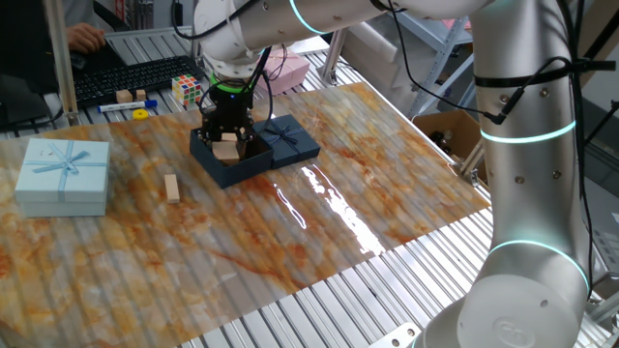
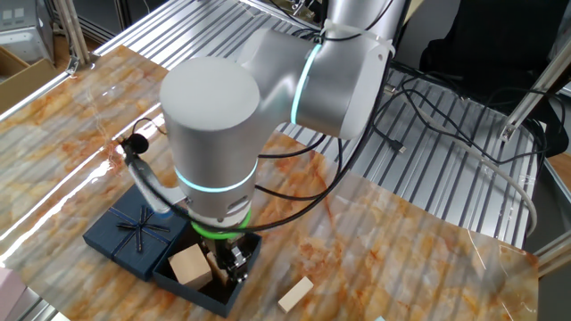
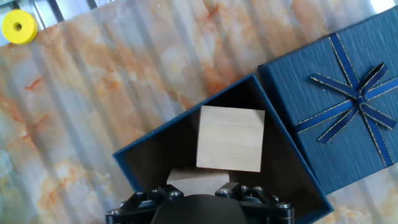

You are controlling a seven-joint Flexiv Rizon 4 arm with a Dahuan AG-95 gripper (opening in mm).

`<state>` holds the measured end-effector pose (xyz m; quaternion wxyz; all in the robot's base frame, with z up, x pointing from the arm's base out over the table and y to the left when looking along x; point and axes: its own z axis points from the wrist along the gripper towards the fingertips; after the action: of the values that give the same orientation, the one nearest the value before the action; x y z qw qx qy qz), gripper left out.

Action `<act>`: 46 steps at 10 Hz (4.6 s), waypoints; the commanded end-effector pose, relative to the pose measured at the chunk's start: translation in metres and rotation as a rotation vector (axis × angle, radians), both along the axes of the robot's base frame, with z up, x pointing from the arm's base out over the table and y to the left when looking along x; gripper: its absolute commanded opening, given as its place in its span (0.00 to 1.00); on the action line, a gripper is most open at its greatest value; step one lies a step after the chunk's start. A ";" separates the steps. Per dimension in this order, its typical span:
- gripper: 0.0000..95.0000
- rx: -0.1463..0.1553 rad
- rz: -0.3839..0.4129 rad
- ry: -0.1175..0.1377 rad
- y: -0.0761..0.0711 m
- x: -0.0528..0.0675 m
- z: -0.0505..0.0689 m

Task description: Take everything out of the gift box

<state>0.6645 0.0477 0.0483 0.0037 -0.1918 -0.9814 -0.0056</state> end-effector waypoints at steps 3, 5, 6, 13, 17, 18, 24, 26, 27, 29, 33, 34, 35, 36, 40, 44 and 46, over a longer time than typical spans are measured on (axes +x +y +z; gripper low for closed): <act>0.00 0.002 0.033 0.025 -0.001 -0.005 0.003; 0.00 0.025 0.035 0.035 0.000 -0.009 0.010; 0.00 0.033 0.063 0.036 0.004 -0.013 0.018; 0.00 0.047 0.086 0.034 0.023 -0.032 0.040; 0.00 0.000 0.095 -0.008 0.022 -0.024 0.036; 0.00 -0.006 0.105 -0.018 0.022 -0.020 0.034; 0.00 0.031 0.094 0.009 0.023 -0.012 0.029; 0.00 0.033 0.111 -0.040 0.023 -0.012 0.029; 0.00 0.026 0.119 -0.051 0.023 -0.012 0.029; 0.00 0.013 0.136 -0.077 0.023 -0.012 0.029; 0.00 0.012 0.117 -0.104 0.023 -0.012 0.029; 0.00 0.012 0.117 -0.109 0.023 -0.012 0.029; 0.00 0.011 0.112 -0.116 0.023 -0.012 0.029; 0.00 0.011 0.111 -0.116 0.023 -0.012 0.029; 0.00 0.027 0.098 -0.107 0.023 -0.012 0.029; 0.00 0.031 0.116 -0.059 0.018 -0.003 0.034; 0.00 0.031 0.114 -0.047 0.014 0.005 0.037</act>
<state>0.6721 0.0612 0.0859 -0.0118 -0.1357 -0.9903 -0.0272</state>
